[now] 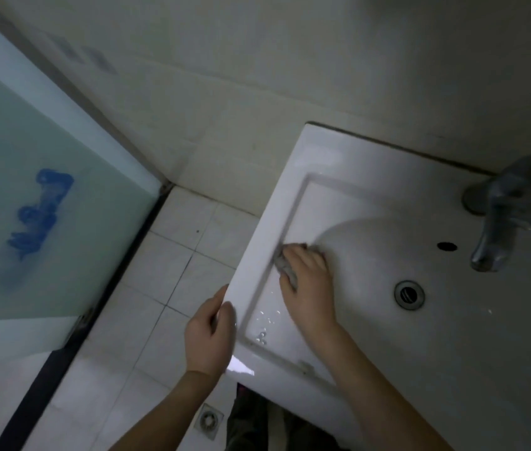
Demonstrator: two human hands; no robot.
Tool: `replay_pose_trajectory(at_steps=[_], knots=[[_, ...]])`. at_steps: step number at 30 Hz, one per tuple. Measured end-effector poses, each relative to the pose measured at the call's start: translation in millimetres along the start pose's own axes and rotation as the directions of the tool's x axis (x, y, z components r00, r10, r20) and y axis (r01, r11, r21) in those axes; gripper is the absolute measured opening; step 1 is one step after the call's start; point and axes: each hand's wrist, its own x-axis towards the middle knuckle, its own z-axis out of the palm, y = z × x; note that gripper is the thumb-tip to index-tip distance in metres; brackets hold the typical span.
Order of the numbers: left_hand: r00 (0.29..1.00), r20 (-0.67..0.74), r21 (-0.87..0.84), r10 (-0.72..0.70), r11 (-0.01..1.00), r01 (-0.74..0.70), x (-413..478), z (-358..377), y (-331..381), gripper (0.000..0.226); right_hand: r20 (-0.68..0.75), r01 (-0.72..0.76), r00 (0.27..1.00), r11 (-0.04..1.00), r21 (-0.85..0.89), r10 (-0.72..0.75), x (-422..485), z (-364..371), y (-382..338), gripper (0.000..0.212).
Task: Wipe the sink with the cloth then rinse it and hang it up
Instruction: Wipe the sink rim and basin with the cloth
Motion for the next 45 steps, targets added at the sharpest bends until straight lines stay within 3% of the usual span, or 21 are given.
replay_pose_trajectory(at_steps=[2,4,6,9,12,15,21,27,32,37,40,45], knots=[[1.0,-0.005,0.013,0.006,1.0,-0.006,1.0,-0.6,-3.3,0.04,0.174,0.131,0.975,0.989,0.064,-0.14,-42.8,-4.4,-9.6,0.039],[1.0,-0.012,0.022,0.01,1.0,-0.01,2.3,-0.6,-7.7,0.037,0.324,0.247,0.904,0.959,0.138,-0.279,-68.3,-9.5,-14.1,0.036],[1.0,0.005,0.036,0.019,0.999,-0.02,3.3,-1.0,-13.2,0.033,0.413,0.266,0.849,0.943,0.203,-0.328,-76.1,-18.8,-9.6,0.033],[1.0,0.023,0.039,0.016,0.999,-0.016,5.0,-1.8,-15.3,0.035,0.492,0.203,0.822,0.955,0.217,-0.286,-88.5,-46.4,16.2,0.029],[1.0,0.025,0.018,0.005,1.0,-0.005,3.7,-3.0,-12.1,0.038,0.555,0.059,0.821,0.987,0.151,-0.134,-120.0,-85.9,47.6,0.029],[0.999,0.029,0.027,0.018,0.999,-0.018,3.6,-3.3,-14.5,0.039,0.529,-0.045,0.848,0.991,0.124,-0.027,-128.7,-89.5,46.7,0.037],[0.999,0.033,-0.012,0.013,1.0,-0.013,4.8,-3.5,-20.9,0.037,0.452,0.095,0.869,0.965,0.246,-0.201,-71.6,-19.4,-31.0,0.022],[0.998,0.054,-0.063,-0.021,0.998,0.024,5.3,-3.8,-20.0,0.04,0.471,0.01,0.875,0.978,0.207,-0.109,-86.1,-36.3,-23.1,0.02],[0.997,0.067,-0.095,-0.035,0.995,0.041,3.2,-6.1,-15.8,0.037,0.483,-0.2,0.861,0.979,0.034,0.159,-129.0,-93.5,10.7,0.02],[0.998,0.054,-0.065,-0.037,0.997,0.04,5.1,-5.2,-18.7,0.04,0.418,-0.102,0.905,0.994,0.048,0.073,-100.7,-28.7,-23.7,0.028],[0.998,0.063,-0.041,-0.024,0.999,0.027,6.8,-3.8,-22.8,0.038,0.368,-0.126,0.923,0.992,0.011,0.113,-80.5,5.7,-58.2,0.023],[0.996,0.086,-0.032,-0.007,0.999,0.009,6.2,-4.4,-24.2,0.034,0.357,-0.165,0.92,0.986,-0.02,0.161,-125.7,-41.8,-12.6,0.038]])
